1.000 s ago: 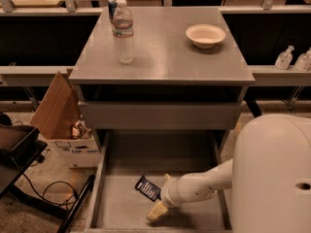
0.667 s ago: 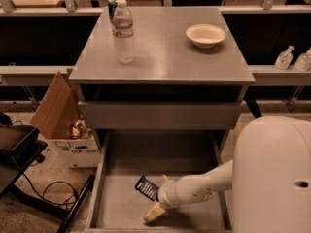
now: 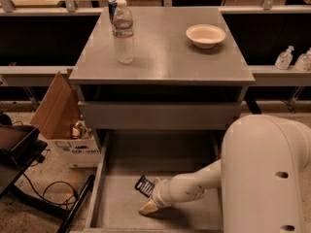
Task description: Pick rxbar blueberry from middle drawer and place on counter
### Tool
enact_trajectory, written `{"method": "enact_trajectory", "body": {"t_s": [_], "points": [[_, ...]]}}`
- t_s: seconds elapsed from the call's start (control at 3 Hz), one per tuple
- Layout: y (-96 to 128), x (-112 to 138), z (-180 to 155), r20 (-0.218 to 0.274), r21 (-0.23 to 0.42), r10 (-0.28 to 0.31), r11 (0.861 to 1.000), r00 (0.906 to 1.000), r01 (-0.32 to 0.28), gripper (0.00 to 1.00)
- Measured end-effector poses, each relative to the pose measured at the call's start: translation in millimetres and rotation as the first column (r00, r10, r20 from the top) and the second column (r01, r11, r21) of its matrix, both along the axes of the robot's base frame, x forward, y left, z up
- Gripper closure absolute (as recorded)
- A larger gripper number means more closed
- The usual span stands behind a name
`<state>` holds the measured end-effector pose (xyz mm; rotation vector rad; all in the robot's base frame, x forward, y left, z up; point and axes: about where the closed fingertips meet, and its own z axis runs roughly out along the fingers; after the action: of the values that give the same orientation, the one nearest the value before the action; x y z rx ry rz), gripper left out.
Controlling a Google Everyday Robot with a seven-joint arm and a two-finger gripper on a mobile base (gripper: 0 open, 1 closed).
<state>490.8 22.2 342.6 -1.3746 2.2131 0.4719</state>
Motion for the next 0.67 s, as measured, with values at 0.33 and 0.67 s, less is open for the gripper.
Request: {"method": "enact_trajectory", "body": {"t_s": [0.33, 0.67], "points": [[0.3, 0.1, 2.8, 0.000, 0.000, 0.000, 1.000, 1.0000, 0.000, 0.64], [0.3, 0.1, 7.3, 0.000, 0.000, 0.000, 1.000, 1.0000, 0.000, 0.87]]}}
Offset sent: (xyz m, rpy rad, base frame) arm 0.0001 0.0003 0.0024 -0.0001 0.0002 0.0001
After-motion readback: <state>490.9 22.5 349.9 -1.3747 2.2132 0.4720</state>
